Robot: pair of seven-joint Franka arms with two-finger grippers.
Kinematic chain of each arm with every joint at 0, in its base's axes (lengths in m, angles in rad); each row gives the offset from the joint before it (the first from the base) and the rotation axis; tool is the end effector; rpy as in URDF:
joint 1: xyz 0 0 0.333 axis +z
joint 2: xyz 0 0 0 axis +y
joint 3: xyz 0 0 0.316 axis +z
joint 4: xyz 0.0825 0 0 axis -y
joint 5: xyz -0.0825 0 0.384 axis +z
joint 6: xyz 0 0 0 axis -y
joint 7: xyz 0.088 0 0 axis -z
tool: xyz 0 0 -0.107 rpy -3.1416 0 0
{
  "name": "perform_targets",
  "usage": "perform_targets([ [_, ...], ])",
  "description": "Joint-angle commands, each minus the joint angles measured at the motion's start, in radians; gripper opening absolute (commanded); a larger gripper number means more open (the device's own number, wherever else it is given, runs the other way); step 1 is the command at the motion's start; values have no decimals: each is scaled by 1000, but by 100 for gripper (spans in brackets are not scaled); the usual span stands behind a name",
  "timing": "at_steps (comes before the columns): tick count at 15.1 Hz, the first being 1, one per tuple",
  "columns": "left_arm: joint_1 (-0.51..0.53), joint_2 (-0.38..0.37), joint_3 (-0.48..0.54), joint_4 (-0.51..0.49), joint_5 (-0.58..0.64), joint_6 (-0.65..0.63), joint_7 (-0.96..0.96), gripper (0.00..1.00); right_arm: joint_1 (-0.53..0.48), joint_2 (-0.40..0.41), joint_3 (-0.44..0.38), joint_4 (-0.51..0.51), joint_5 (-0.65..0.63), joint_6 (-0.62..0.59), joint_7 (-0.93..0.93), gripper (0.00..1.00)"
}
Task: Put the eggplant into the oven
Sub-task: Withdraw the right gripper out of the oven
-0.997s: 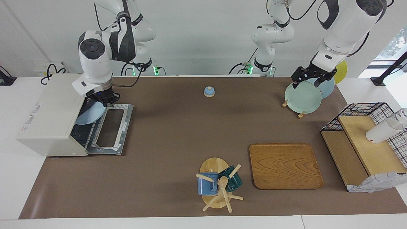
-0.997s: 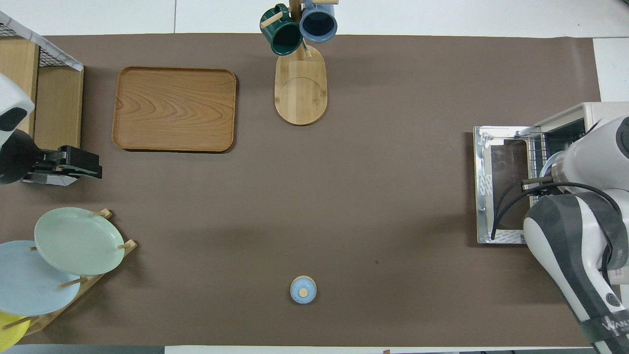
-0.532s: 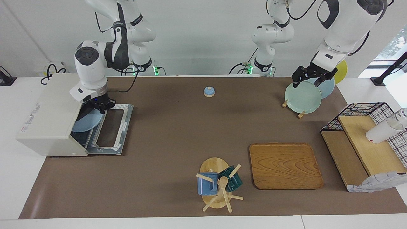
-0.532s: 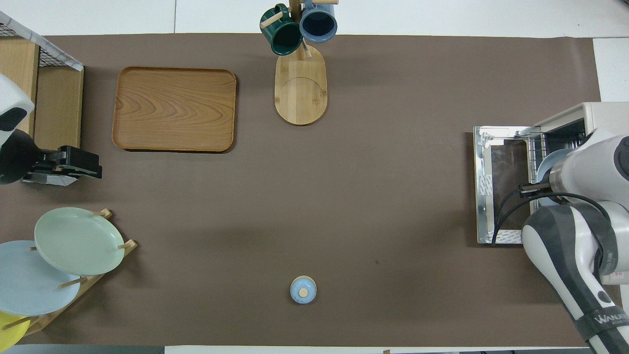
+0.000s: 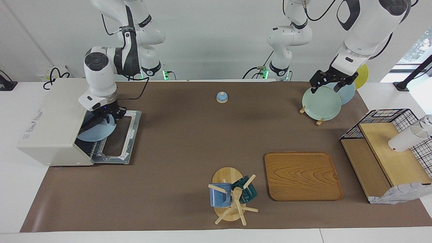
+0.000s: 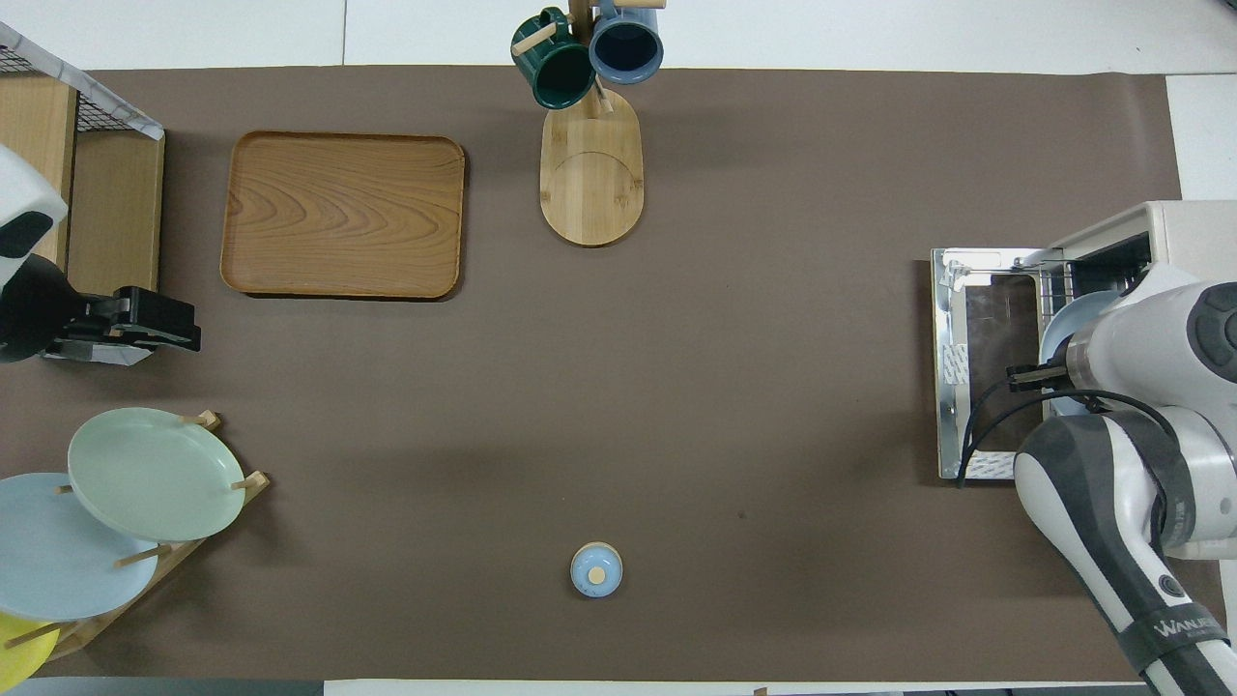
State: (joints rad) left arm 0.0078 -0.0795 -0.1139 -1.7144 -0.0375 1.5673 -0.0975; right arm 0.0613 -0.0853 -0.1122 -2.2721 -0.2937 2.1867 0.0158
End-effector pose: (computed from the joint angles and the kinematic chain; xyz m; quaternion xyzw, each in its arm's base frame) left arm 0.5227 -0.0619 0.5993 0.9993 -0.0034 -0.0353 0.0107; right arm 0.5041 -0.0366 0.3942 0.9921 0.0517 -0.0019 0.1147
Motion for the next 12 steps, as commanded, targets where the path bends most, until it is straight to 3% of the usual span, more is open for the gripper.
perform_targets([
  [1, 15, -8, -10, 6, 16, -18, 5, 100, 40, 19, 16, 87, 88, -77, -17, 61],
  [3, 15, -8, -10, 6, 17, -18, 5, 100, 60, 32, 16, 95, 145, -56, 33, 39],
  [5, 15, -8, -10, 6, 16, -18, 7, 100, 97, 84, 16, 76, 171, 11, 104, 7],
  [6, 14, -8, -10, 6, 16, -18, 5, 100, 124, 107, 16, 66, 173, 48, 142, 0],
  [12, 15, -8, -10, 6, 18, -18, 5, 100, 141, 179, 13, 49, 165, 105, 159, 0],
])
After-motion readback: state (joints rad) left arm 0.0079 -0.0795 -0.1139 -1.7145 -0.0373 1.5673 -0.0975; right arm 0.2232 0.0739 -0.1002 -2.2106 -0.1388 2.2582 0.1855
